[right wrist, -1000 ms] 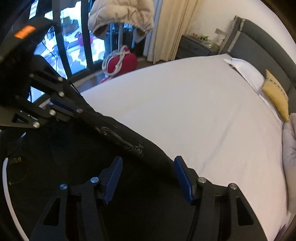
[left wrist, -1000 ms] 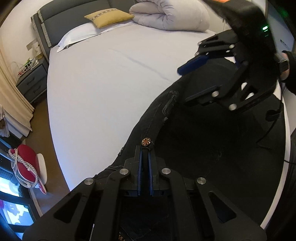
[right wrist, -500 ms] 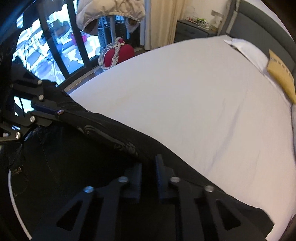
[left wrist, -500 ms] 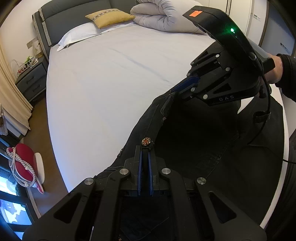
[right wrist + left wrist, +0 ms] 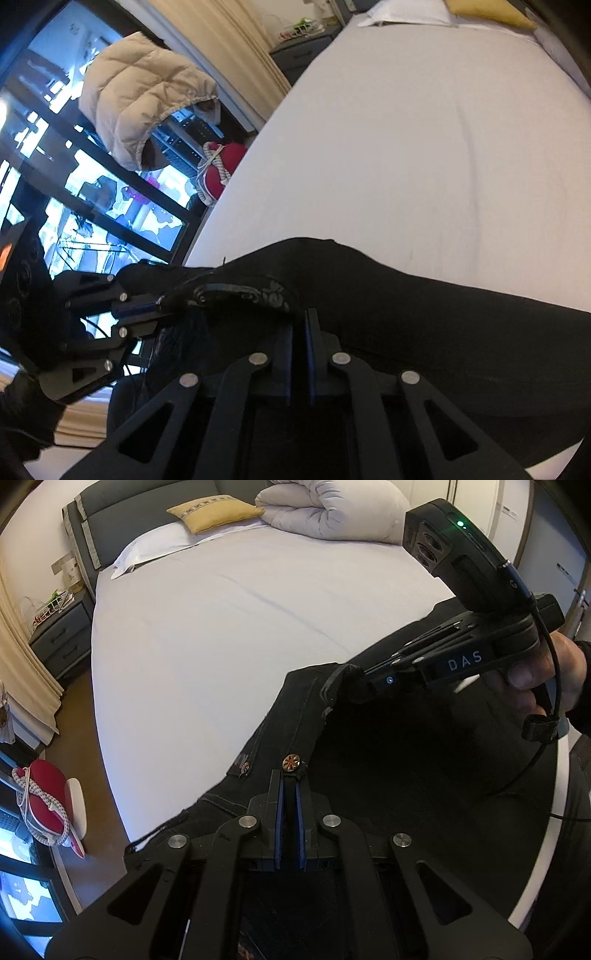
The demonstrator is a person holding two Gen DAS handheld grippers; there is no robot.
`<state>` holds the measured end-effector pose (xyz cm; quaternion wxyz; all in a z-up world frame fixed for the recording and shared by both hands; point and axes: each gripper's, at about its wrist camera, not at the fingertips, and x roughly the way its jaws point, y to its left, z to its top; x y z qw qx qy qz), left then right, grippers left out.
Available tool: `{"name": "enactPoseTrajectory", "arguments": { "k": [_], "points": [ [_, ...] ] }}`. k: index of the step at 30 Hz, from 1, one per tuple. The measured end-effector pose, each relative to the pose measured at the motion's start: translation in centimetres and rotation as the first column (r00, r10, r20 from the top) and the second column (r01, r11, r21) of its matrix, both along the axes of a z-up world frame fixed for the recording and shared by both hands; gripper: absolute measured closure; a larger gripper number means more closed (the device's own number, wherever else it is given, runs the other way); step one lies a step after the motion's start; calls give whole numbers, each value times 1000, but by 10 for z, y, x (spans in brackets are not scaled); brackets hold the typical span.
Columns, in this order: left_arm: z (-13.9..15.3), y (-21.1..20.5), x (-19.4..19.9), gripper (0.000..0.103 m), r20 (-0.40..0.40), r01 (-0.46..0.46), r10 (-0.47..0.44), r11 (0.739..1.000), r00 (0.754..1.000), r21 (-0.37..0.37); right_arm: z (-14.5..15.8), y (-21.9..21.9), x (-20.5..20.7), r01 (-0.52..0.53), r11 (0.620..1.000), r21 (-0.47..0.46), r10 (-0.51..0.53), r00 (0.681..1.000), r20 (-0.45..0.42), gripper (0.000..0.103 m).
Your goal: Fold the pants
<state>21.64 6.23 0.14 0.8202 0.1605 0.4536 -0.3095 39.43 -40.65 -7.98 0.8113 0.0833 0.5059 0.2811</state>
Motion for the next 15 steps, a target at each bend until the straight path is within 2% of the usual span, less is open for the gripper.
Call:
{"name": "enactPoseTrajectory", "arguments": {
  "k": [3,6,7,11,13,15],
  "points": [
    [0,1,-17,99,-10,25,-24,1000,1000,12,1,10,-23,-62,995,-79,65,998,28,96],
    [-6,6,-38,99,-31,46,-45,998,999,33,-1,35,-58,-161,955,-248,183,981,70,96],
    [-8,7,-47,99,-42,51,-50,998,998,36,-1,45,-73,-199,923,-329,241,966,92,96],
    [-17,3,-94,99,-64,122,-117,990,991,74,-6,72,-130,-292,797,-529,413,903,123,96],
    [-22,1,-112,99,-75,152,-146,985,986,82,-12,85,-159,-324,705,-631,505,854,125,96],
    [-29,0,-130,99,-96,175,-166,981,981,87,-19,97,-190,-359,593,-721,604,790,104,96]
  ]
}}
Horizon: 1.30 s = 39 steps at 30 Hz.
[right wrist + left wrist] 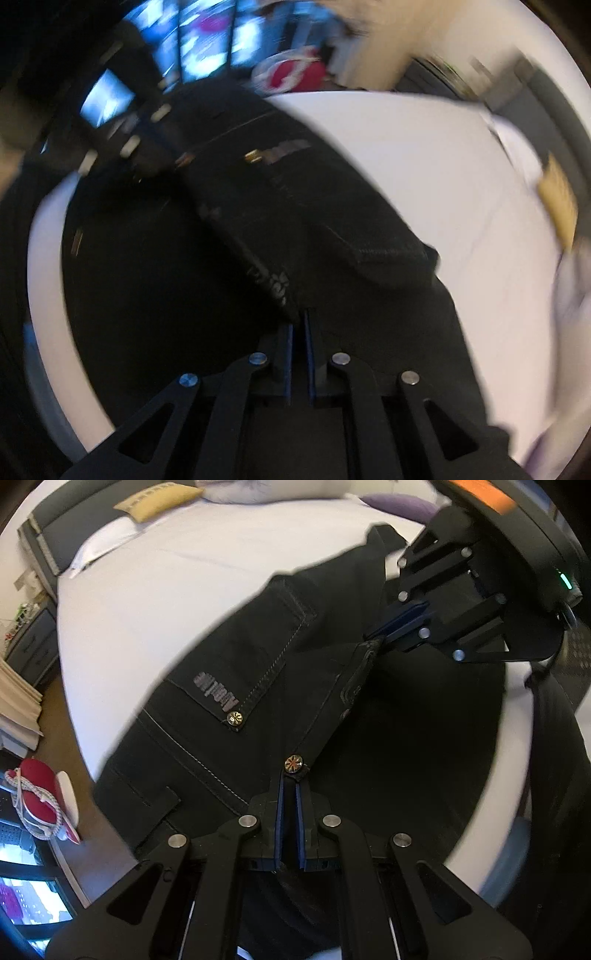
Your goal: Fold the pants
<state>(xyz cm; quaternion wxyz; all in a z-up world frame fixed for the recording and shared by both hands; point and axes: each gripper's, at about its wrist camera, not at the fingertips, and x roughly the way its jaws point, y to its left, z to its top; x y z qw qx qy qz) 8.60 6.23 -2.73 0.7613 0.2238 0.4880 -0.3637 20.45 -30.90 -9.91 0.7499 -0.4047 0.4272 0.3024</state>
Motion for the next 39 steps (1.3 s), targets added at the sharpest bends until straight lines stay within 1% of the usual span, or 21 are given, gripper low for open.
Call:
{"name": "enactPoseTrajectory", "arguments": {
  "k": [2,4,6,8,11,14,17,19,22,23,25,29,30,32,35,39],
  "points": [
    [-4,0,-15,99,-14,19,-19,1000,1000,0,-12,10,-30,-92,990,-104,95,995,21,96],
    [-6,-3,-31,99,-6,53,-53,998,999,20,-21,15,-55,-156,971,-181,162,987,21,96],
    [-9,-5,-47,99,-2,88,-88,995,996,40,-29,18,-74,-193,954,-227,203,979,20,96],
    [-12,-3,-58,99,-15,99,-98,994,995,41,-37,26,-92,-219,941,-259,232,972,20,96],
    [-12,2,-65,99,-25,91,-91,996,996,20,-41,34,-105,-216,947,-238,226,974,15,96],
    [-13,6,-70,99,-31,75,-75,997,997,9,-43,33,-104,-190,958,-215,198,980,17,96],
    [-14,4,-78,99,-30,64,-64,998,998,7,-47,42,-108,-172,958,-228,185,982,37,96],
    [-12,6,-72,99,-32,58,-58,998,998,2,-47,43,-119,-162,960,-229,177,983,46,96],
    [-7,8,-64,99,-37,60,-61,998,997,-2,-40,33,-122,-146,968,-204,157,987,41,96],
    [-12,8,-69,99,-37,62,-62,998,997,1,-41,34,-122,-142,969,-201,153,987,40,96],
    [-17,9,-71,99,-35,65,-64,998,997,6,-43,31,-135,-138,967,-212,151,987,46,96],
    [-22,11,-68,98,-35,46,-46,999,998,-7,-44,30,-139,-132,967,-218,146,988,51,96],
    [-23,12,-67,95,-36,40,-40,999,999,-13,-44,29,-134,-130,968,-216,143,989,48,96],
    [-25,14,-63,94,-42,17,-19,999,999,-31,-49,29,-130,-117,971,-208,128,991,38,94],
    [-19,17,-66,93,-37,1,-2,999,999,-34,-53,32,-138,-96,974,-207,111,992,61,94],
    [-2,24,-72,93,-42,-5,3,999,999,-34,-56,31,-138,-52,981,-187,69,994,87,94]
  ]
}}
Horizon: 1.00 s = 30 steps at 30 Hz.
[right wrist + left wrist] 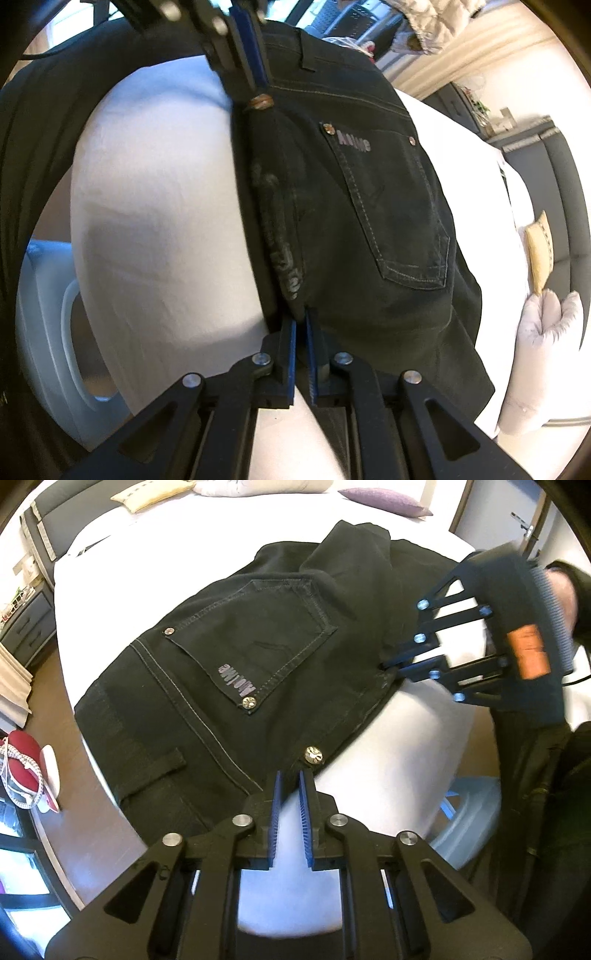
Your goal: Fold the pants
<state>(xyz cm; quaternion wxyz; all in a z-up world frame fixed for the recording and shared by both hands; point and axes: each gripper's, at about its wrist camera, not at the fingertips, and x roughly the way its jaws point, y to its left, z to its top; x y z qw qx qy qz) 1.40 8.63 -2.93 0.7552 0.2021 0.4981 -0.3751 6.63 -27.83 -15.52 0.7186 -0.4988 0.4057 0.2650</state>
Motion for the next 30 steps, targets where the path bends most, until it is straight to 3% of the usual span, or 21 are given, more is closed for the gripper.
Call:
{"name": "enactPoseTrajectory", "arguments": {
  "k": [4,6,9,12,14,15,17,18,19,21,22,23,24,25,27,28,30],
  "points": [
    [21,7,1,93,25,-39,39,999,999,-9,-1,1,-1,40,999,18,-40,999,17,94],
    [34,7,12,93,16,-87,89,992,996,-92,-1,0,-1,57,998,30,-57,998,28,94],
    [38,-14,35,93,14,-157,161,975,987,-158,-2,-1,-1,90,994,59,-92,995,43,93],
    [18,-44,56,93,-61,-194,184,952,981,-237,0,-6,0,143,982,123,-150,987,51,92],
    [-14,-64,68,93,-132,-225,201,954,971,-200,3,-15,3,197,959,203,-211,976,50,92],
    [-39,-76,72,93,-173,-238,213,961,962,-142,7,-22,4,236,937,258,-253,967,36,88],
    [-51,-76,71,93,-170,-286,256,940,952,-184,14,-37,7,315,884,346,-330,944,-15,69],
    [-52,-73,73,93,-196,-316,277,926,940,-206,21,-51,8,364,833,417,-364,928,-82,46],
    [-53,-67,77,93,-246,-358,301,905,921,-231,32,-72,9,417,742,525,-380,907,-184,32],
    [-55,-64,81,93,-293,-390,316,888,902,-243,50,-120,9,506,518,690,-428,851,-304,29],
    [-56,-66,85,93,-306,-398,320,886,897,-239,57,-154,12,553,376,744,-465,807,-364,28],
    [-56,-68,86,93,-306,-399,323,888,895,-229,61,-194,16,591,226,775,-503,752,-427,28],
    [-57,-71,86,93,-302,-397,326,892,896,-214,62,-226,20,609,109,785,-527,705,-474,28],
    [-56,-75,88,93,-296,-394,329,897,897,-198,63,-269,25,618,-44,785,-546,643,-538,29],
    [-54,-87,91,93,-282,-383,329,909,901,-166,62,-343,27,582,-293,758,-552,545,-631,30],
    [-56,-91,88,93,-279,-381,329,911,902,-156,61,-379,26,529,-400,748,-541,523,-659,31],
    [-56,-96,90,93,-289,-391,337,908,896,-153,58,-433,30,452,-527,720,-526,493,-694,31]
  ]
}}
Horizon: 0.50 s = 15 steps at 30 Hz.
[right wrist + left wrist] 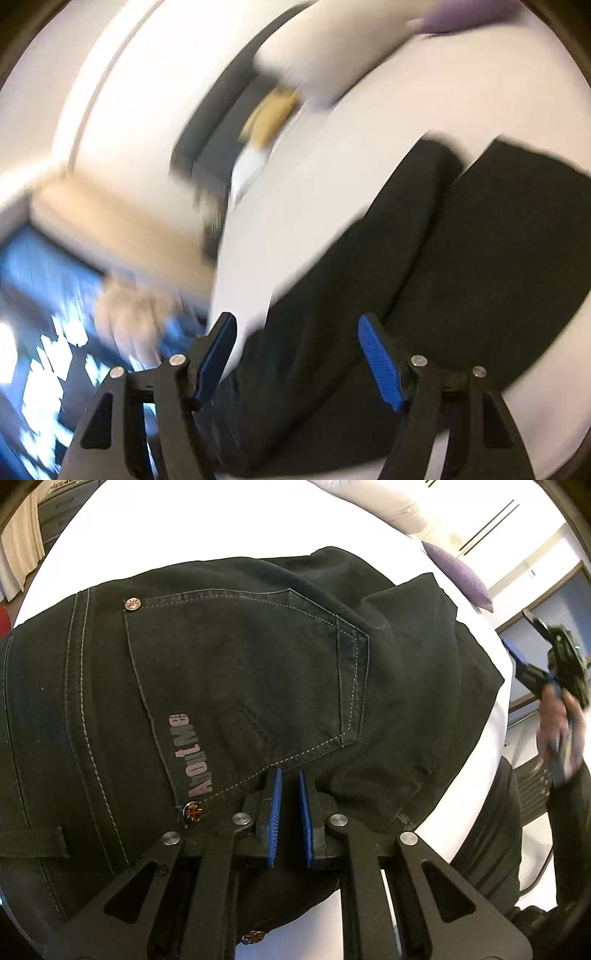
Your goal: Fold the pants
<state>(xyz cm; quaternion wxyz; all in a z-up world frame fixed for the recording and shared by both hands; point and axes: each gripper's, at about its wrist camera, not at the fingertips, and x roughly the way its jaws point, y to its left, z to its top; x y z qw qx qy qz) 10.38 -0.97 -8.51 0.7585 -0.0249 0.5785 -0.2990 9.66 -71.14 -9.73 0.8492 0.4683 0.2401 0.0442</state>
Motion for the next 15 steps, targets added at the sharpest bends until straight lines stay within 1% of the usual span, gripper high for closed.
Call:
{"name": "enactPoseTrajectory", "arguments": {
  "k": [1,3,5,7,9,10,11,12,13,14,15],
  "points": [
    [0,-2,2,93,-5,-6,6,1000,1000,-2,-2,-22,5,50,998,31,-50,999,-1,31],
    [2,-3,2,93,-6,-12,12,1000,1000,3,-13,-58,22,106,989,99,-104,994,-22,32],
    [2,-7,1,93,-2,-17,17,1000,1000,18,-31,-86,34,174,965,195,-164,984,-65,32],
    [-2,-7,-7,93,8,-18,18,999,1000,38,-50,-110,45,230,930,288,-216,973,-79,33],
    [-3,-6,-11,93,16,-18,18,998,1000,55,-60,-132,49,295,905,307,-279,955,-96,33],
    [-3,-10,-13,93,19,-17,16,998,1000,62,-63,-142,52,315,901,299,-299,949,-98,33],
    [-3,-12,-14,93,20,-16,15,998,1000,66,-63,-148,58,305,911,279,-291,952,-91,33],
    [-3,-14,-15,93,19,-16,14,998,1000,66,-59,-154,66,277,932,233,-264,961,-88,33],
    [-4,-14,-15,93,17,-16,15,998,1000,64,-52,-157,78,227,963,148,-216,973,-84,33],
    [-5,-14,-15,93,13,-16,15,998,1000,61,-44,-156,91,167,983,75,-162,984,-77,33],
    [-5,-14,-15,93,9,-17,17,998,1000,57,-35,-154,108,79,997,-26,-81,993,-86,33]
  ]
}}
